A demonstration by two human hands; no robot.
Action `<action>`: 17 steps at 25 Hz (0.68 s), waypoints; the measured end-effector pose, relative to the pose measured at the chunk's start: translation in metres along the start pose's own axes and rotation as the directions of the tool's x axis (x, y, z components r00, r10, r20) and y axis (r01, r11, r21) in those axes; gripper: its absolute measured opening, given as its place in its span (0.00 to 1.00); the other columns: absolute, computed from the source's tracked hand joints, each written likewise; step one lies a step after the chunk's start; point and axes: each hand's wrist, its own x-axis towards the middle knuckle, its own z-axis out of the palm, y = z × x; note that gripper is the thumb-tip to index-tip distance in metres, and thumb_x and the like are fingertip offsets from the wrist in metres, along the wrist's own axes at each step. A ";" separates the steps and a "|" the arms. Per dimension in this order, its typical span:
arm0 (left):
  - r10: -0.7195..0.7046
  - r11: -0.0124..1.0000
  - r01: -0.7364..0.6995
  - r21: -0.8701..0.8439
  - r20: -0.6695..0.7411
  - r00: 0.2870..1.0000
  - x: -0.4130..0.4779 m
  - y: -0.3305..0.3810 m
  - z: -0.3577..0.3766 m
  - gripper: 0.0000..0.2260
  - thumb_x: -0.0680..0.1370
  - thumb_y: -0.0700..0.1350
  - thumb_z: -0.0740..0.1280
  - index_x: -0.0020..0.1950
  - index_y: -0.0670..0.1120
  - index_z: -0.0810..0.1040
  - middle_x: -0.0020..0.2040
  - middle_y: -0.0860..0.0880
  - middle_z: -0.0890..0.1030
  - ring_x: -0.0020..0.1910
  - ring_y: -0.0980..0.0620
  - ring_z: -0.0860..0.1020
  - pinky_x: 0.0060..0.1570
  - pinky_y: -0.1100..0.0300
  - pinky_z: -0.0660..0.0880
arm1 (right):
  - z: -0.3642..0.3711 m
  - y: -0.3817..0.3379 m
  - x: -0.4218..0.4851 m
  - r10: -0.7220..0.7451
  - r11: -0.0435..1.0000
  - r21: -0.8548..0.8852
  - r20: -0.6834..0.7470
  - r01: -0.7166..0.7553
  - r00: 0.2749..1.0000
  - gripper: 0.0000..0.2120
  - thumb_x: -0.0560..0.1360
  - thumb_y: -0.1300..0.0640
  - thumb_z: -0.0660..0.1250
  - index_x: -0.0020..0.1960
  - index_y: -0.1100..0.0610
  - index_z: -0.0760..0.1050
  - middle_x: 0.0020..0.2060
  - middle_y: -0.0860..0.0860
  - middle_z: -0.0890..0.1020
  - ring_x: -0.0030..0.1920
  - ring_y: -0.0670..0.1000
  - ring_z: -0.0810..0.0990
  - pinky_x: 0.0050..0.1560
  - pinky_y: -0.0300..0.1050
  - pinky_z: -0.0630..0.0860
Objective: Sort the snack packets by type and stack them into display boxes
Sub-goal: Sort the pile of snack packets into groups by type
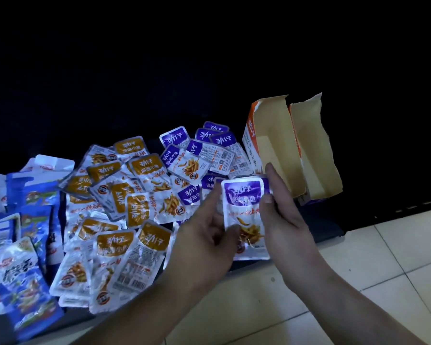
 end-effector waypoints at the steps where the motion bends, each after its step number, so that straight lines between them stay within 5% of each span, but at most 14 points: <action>1: 0.053 0.995 -0.051 0.087 -0.013 0.999 0.000 -0.003 0.003 0.34 0.80 0.41 0.71 0.81 0.59 0.60 0.38 0.55 0.80 0.32 0.56 0.80 0.34 0.60 0.76 | 0.001 0.001 0.000 -0.019 1.000 0.007 0.012 0.018 1.000 0.23 0.85 0.51 0.59 0.74 0.29 0.65 0.69 0.31 0.73 0.64 0.30 0.73 0.55 0.20 0.69; 4: 0.199 0.919 -0.177 0.352 -0.028 0.980 -0.002 -0.013 0.003 0.35 0.80 0.53 0.69 0.83 0.62 0.54 0.49 0.60 0.79 0.45 0.61 0.80 0.41 0.67 0.75 | 0.001 0.006 -0.001 -0.048 0.999 -0.014 0.032 0.048 0.998 0.25 0.84 0.51 0.61 0.75 0.29 0.62 0.67 0.30 0.74 0.63 0.30 0.74 0.62 0.30 0.73; 8: -0.027 1.000 0.025 0.016 0.109 0.994 -0.011 -0.010 0.019 0.35 0.80 0.53 0.61 0.78 0.75 0.44 0.70 0.53 0.77 0.66 0.53 0.79 0.63 0.47 0.79 | 0.002 0.007 -0.009 -0.014 0.999 -0.048 0.034 0.016 0.999 0.24 0.83 0.44 0.58 0.70 0.19 0.55 0.49 0.16 0.74 0.49 0.23 0.75 0.49 0.26 0.71; 10: -0.027 0.998 0.021 0.052 0.105 0.994 -0.014 -0.010 0.028 0.36 0.80 0.52 0.57 0.79 0.71 0.39 0.77 0.58 0.68 0.72 0.60 0.71 0.70 0.54 0.74 | 0.001 0.005 -0.012 -0.008 1.000 -0.019 0.039 0.009 0.999 0.28 0.83 0.47 0.60 0.71 0.19 0.52 0.49 0.16 0.72 0.47 0.19 0.73 0.47 0.23 0.71; 12: 0.060 0.982 -0.072 0.176 0.072 0.996 -0.017 -0.007 0.031 0.35 0.81 0.51 0.56 0.80 0.65 0.36 0.75 0.71 0.56 0.70 0.79 0.58 0.67 0.74 0.64 | -0.003 0.003 -0.014 -0.031 1.000 0.007 0.073 0.030 0.997 0.33 0.84 0.53 0.62 0.72 0.20 0.51 0.58 0.19 0.72 0.51 0.19 0.73 0.47 0.20 0.71; 14: 0.076 0.966 -0.099 0.237 0.102 0.992 -0.017 -0.008 0.030 0.34 0.84 0.47 0.58 0.81 0.60 0.38 0.70 0.74 0.55 0.63 0.85 0.57 0.57 0.83 0.59 | -0.008 0.003 -0.016 -0.066 0.998 -0.016 0.117 0.068 0.991 0.36 0.83 0.60 0.63 0.72 0.23 0.53 0.65 0.25 0.73 0.56 0.24 0.75 0.48 0.20 0.70; 17: 0.134 0.927 -0.139 0.348 0.039 0.990 -0.002 -0.018 0.013 0.26 0.82 0.46 0.60 0.81 0.54 0.64 0.67 0.58 0.74 0.63 0.60 0.76 0.55 0.74 0.70 | -0.016 0.012 -0.014 -0.071 0.993 -0.088 0.074 0.078 0.995 0.35 0.83 0.64 0.62 0.73 0.27 0.56 0.67 0.32 0.74 0.55 0.27 0.77 0.47 0.20 0.69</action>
